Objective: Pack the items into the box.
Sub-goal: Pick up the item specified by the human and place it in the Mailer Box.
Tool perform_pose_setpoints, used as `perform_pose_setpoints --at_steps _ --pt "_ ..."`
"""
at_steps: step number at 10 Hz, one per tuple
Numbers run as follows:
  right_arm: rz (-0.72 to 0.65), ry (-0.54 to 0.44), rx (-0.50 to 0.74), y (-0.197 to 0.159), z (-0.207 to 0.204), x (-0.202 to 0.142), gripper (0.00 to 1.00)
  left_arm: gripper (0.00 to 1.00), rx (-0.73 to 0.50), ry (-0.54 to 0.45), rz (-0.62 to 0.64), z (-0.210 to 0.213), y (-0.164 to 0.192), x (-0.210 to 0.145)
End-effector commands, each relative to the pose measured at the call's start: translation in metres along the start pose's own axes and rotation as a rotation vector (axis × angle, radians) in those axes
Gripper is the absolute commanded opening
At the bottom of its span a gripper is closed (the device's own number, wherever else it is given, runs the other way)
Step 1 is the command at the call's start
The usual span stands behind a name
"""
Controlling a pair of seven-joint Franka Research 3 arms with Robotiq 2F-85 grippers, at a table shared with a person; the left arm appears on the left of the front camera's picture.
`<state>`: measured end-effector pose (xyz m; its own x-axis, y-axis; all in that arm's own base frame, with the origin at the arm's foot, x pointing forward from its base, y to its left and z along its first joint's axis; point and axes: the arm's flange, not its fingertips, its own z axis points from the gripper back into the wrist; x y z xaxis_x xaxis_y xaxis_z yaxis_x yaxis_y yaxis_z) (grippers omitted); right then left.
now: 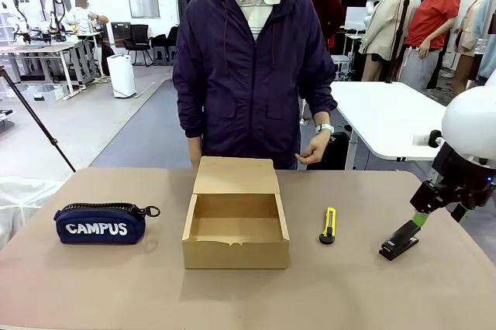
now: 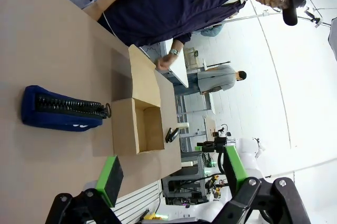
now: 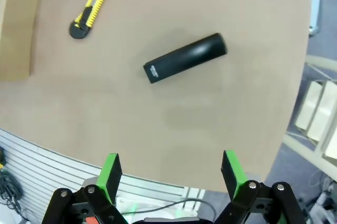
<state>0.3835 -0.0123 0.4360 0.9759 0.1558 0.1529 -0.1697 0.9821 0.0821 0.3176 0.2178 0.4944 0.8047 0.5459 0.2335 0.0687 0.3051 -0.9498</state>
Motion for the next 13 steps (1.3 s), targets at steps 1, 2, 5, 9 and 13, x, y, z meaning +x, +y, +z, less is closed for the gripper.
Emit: perform_pose_setpoints --at_steps 1,2,5,9,13 --pt "-0.036 -0.028 0.04 0.006 0.003 0.002 1.0 1.0 0.0 0.012 0.0 0.003 -0.002 0.0" --pt "0.0 0.0 0.0 0.0 0.0 0.0 1.0 1.0 0.0 0.012 0.0 0.003 -0.002 0.0" --pt "-0.045 0.072 -0.026 -0.009 -0.045 0.05 1.0 1.0 0.0 0.012 0.0 0.003 -0.002 0.0" --pt "-0.189 0.076 -0.03 -0.041 -0.088 0.092 1.0 1.0 0.0 0.012 0.0 0.003 -0.002 0.0" --pt "-0.129 0.086 -0.022 -0.035 -0.088 0.072 1.0 1.0 0.0 0.012 0.0 0.003 -0.002 0.0"
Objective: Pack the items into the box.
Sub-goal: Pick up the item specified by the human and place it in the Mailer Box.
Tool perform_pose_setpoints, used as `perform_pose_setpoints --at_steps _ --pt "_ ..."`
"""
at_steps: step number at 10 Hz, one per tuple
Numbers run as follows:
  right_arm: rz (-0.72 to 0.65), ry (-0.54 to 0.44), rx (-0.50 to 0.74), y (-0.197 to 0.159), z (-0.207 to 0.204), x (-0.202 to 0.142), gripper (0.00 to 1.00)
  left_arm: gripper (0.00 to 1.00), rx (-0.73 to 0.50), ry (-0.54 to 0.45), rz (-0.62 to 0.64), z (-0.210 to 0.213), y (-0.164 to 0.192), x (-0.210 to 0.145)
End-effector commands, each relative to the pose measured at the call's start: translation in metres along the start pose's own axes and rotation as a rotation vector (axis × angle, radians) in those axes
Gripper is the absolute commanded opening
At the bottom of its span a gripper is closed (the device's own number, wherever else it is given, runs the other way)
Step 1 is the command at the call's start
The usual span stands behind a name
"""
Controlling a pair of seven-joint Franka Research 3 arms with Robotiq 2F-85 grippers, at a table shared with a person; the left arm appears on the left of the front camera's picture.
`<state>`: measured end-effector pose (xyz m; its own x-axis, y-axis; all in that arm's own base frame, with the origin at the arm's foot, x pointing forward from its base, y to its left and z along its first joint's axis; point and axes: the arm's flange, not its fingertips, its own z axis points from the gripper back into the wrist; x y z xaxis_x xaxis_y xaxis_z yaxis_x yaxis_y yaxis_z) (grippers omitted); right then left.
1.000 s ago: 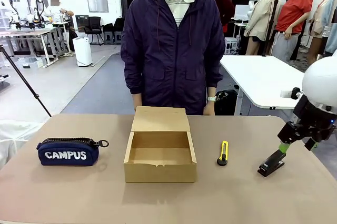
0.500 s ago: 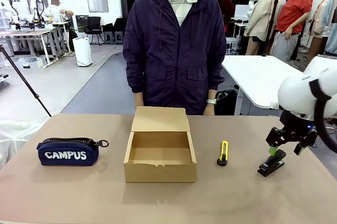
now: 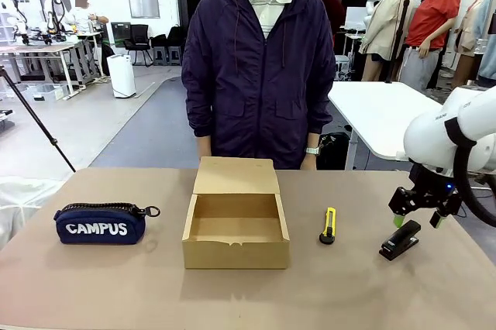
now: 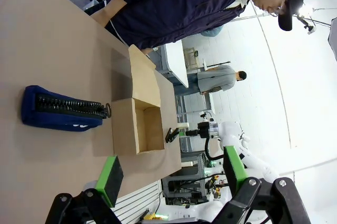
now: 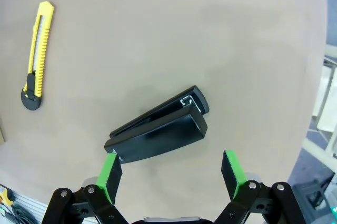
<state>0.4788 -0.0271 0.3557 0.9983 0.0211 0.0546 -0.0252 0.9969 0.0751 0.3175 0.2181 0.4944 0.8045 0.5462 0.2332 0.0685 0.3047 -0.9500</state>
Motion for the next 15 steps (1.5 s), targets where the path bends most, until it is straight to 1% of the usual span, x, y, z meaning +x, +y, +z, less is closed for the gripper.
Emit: perform_pose_setpoints --at_steps 1,2,3,4,5,6,7,8,9,10,11,12,13,14,15 --pt "-0.002 0.004 0.0 -0.001 -0.003 0.004 1.0 1.0 0.0 0.012 -0.001 0.003 -0.002 0.0" --pt "0.343 -0.016 0.032 -0.002 0.0 0.011 1.0 1.0 0.0 0.012 -0.001 0.003 -0.002 0.0" --pt "0.633 -0.039 0.039 -0.002 0.007 0.014 1.0 1.0 0.0 0.012 -0.001 0.003 -0.002 0.0" --pt "1.007 0.022 0.047 -0.005 0.011 0.01 1.0 1.0 0.0 0.012 -0.001 0.003 -0.002 0.0" --pt "1.24 0.108 0.059 -0.006 0.013 0.004 1.0 1.0 0.0 0.012 -0.001 0.003 -0.002 0.0" --pt "1.519 0.21 0.048 -0.002 0.012 -0.005 1.0 1.0 0.0 0.012 -0.001 0.003 -0.002 0.0" --pt "1.703 0.25 0.047 0.001 0.013 -0.013 1.0 1.0 0.0 0.012 -0.001 0.003 -0.002 0.0" --pt "1.944 0.228 0.06 0.001 0.016 -0.022 1.0 1.0 0.0 0.012 -0.001 0.003 -0.002 0.0" --pt "2.173 0.167 0.081 0.001 0.018 -0.028 1.0 1.0 0.0 0.012 -0.001 0.003 -0.002 0.0" --pt "2.326 0.072 0.089 0.002 0.019 -0.032 1.0 1.0 0.0 0.012 -0.001 0.003 -0.002 0.0" --pt "2.381 -0.004 0.091 0.002 0.02 -0.034 1.0 1.0 0.0 0.012 -0.001 0.003 -0.002 0.0" --pt "2.378 -0.077 0.078 0.004 0.02 -0.033 1.0 1.0 0.0 0.012 -0.001 0.003 -0.002 0.0" --pt "2.304 -0.133 0.056 0.009 0.019 -0.029 1.0 1.0 0.0 0.012 -0.001 0.003 -0.002 0.0" --pt "1.767 0.111 0.055 0.013 0.023 -0.029 1.0 1.0 0.0 0.012 -0.001 0.003 -0.002 0.0" --pt "1.767 0.111 0.055 0.013 0.023 -0.029 1.0 1.0 0.0 0.012 -0.001 0.003 -0.002 0.0"
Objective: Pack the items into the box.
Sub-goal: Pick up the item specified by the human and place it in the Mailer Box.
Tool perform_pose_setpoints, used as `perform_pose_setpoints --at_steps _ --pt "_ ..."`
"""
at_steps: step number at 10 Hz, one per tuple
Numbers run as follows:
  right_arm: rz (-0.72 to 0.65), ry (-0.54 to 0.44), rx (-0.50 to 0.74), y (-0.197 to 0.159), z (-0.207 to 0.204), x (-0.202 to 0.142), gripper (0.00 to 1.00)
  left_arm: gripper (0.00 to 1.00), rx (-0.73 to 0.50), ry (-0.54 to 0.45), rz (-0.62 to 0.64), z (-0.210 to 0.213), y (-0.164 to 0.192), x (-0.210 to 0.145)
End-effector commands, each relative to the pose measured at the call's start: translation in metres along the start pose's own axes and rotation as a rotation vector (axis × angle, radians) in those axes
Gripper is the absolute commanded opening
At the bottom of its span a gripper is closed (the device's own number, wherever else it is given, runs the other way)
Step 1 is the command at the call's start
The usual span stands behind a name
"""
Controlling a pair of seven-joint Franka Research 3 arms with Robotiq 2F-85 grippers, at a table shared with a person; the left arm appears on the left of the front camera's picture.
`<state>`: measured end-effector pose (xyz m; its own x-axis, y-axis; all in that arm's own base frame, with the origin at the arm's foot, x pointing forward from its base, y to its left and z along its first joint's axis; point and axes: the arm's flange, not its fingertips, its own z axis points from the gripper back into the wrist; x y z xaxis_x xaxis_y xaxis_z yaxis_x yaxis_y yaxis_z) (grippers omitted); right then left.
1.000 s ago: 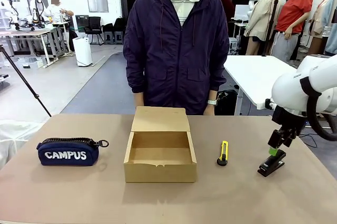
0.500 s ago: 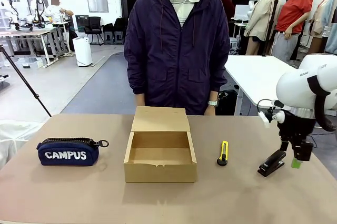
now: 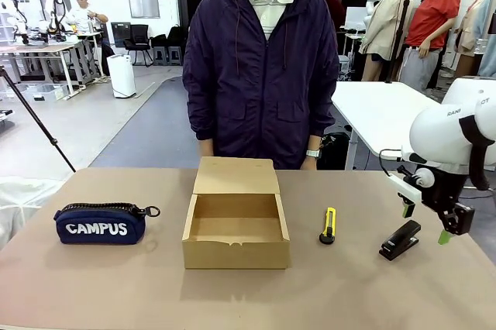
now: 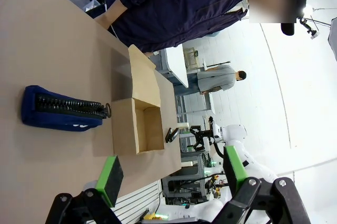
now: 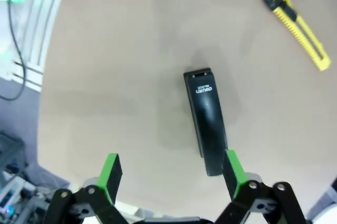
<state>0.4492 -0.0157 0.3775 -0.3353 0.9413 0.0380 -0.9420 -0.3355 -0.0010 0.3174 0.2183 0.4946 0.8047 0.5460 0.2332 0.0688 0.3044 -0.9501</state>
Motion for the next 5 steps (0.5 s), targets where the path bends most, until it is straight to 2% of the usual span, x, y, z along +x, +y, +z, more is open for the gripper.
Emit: perform_pose_setpoints --at_steps 1,2,3,5 --pt "-0.119 -0.003 0.034 0.001 0.0 0.0 1.0 1.0 0.001 0.012 -0.001 0.003 -0.002 0.0" --pt "-0.119 -0.003 0.034 0.001 0.0 0.0 1.0 1.0 0.001 0.012 -0.001 0.003 -0.002 0.0" --pt "-0.055 -0.005 0.014 0.002 -0.002 -0.001 1.0 1.0 0.001 0.012 -0.001 0.003 -0.002 0.0" --pt "0.083 0.038 -0.071 -0.027 -0.009 0.005 1.0 1.0 0.001 0.012 -0.001 0.003 -0.002 0.0"
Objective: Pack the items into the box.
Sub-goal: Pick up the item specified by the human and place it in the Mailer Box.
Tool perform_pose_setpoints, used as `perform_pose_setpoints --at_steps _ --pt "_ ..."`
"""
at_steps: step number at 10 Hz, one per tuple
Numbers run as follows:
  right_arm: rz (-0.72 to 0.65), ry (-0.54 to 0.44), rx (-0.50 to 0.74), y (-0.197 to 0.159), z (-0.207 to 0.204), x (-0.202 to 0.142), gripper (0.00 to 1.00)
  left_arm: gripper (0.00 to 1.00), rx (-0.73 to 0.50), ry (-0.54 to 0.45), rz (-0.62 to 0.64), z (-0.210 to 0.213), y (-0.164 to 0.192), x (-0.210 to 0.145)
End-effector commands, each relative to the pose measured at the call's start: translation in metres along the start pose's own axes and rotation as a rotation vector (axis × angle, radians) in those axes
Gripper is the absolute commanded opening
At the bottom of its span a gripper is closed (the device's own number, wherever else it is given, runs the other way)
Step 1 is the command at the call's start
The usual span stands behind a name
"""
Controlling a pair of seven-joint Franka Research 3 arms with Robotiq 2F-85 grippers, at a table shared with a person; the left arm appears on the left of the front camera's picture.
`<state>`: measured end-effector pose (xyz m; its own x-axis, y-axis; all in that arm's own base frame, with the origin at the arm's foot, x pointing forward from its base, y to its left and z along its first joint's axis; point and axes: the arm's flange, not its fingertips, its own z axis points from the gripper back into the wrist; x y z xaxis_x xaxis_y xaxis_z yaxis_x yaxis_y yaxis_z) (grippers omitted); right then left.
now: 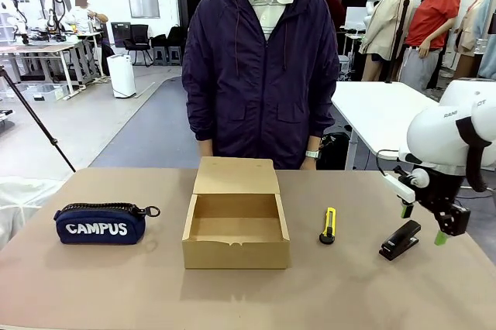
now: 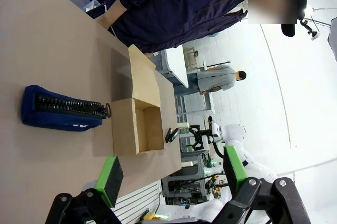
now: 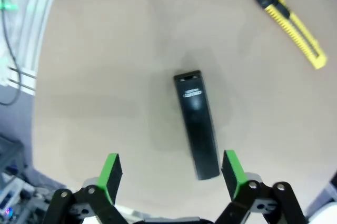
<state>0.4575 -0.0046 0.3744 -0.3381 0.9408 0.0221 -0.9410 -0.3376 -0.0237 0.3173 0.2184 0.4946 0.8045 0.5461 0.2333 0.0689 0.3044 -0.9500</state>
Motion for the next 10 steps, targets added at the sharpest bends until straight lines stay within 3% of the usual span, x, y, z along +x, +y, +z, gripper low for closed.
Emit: perform_pose_setpoints --at_steps 1,3,5,7,8,9,10 --pt "0.133 0.016 -0.054 -0.024 -0.014 -0.004 1.0 1.0 0.001 0.012 -0.001 0.002 -0.002 0.0" --pt "0.142 0.029 -0.003 -0.032 -0.031 -0.004 1.0 1.0 0.001 0.012 -0.001 0.002 -0.002 0.0" --pt "0.107 0.104 0.072 -0.038 -0.053 -0.004 1.0 1.0 0.001 0.012 -0.001 0.002 -0.002 0.0" --pt "0.14 0.13 -0.012 -0.039 -0.076 -0.004 1.0 1.0 0.001 0.012 -0.001 0.002 -0.002 0.0" --pt "0.126 0.086 -0.018 -0.034 -0.077 -0.005 1.0 1.0 0.001 0.012 -0.001 0.002 -0.002 0.0" --pt "0.122 0.08 -0.039 -0.03 -0.072 -0.004 0.4 1.0 0.001 0.012 -0.001 0.002 -0.002 0.0" --pt "0.127 0.079 -0.058 -0.027 -0.069 -0.005 0.0 1.0 0.001 0.012 -0.001 0.002 -0.002 0.0"
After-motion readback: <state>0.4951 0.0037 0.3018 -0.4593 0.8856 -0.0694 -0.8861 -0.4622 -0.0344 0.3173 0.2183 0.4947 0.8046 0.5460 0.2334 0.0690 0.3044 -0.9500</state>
